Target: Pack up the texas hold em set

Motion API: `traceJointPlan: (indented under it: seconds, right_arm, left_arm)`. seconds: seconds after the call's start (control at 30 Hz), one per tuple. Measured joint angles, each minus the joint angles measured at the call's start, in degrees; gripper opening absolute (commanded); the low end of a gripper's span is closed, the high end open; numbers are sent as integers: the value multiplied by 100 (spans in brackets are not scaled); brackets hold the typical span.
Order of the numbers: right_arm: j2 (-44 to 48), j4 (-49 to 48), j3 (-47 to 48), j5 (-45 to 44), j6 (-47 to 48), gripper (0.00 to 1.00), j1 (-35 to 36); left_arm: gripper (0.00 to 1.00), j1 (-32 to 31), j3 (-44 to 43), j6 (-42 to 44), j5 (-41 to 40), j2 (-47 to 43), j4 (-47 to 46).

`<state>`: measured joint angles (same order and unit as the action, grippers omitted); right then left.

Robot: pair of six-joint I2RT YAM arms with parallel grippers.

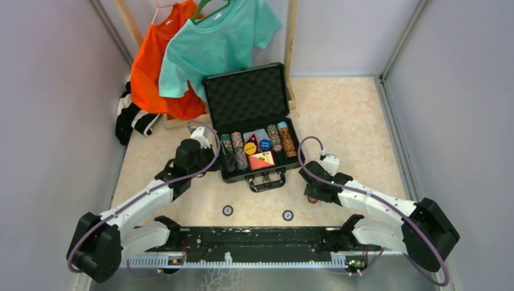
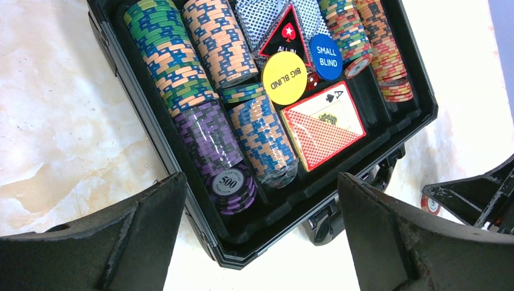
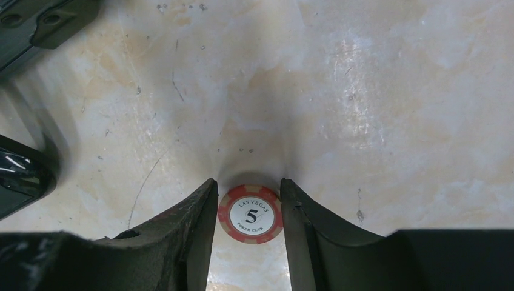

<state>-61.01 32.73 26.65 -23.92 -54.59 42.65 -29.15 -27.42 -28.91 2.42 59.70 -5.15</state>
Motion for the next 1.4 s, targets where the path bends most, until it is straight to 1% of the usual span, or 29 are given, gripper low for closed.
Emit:
traceJointPlan:
  seconds: [0.17,0.23,0.3,0.4,0.43,0.5,0.67,0.97,1.17,1.4]
  right_arm:
    - [-2,-2,2,-2,-83,44,149]
    - [-2,7,4,-11,-109,46,149]
    - [-2,26,11,-24,-109,53,151]
    - [-2,155,46,-72,-92,67,149]
    - [0,179,57,-103,-66,70,151]
    - [4,262,76,-166,-17,73,151]
    - [61,289,76,-201,179,74,151]
    - [-127,372,341,-299,599,77,153]
    - [-66,501,442,-306,813,76,155]
    - [232,588,452,-199,992,75,155]
  left_arm:
    - [99,0,0,0,26,0,0]
    - [99,0,0,0,35,0,0]
    - [99,0,0,0,44,0,-2]
    - [99,0,2,0,46,4,-15]
    - [99,0,4,2,46,24,-39]
    - [99,0,2,4,46,142,-92]
    - [98,0,-4,2,72,503,-55]
    - [98,0,52,0,-87,-105,-109]
    - [97,0,177,-13,-107,-127,-146]
    - [97,0,212,-4,-170,0,-210]
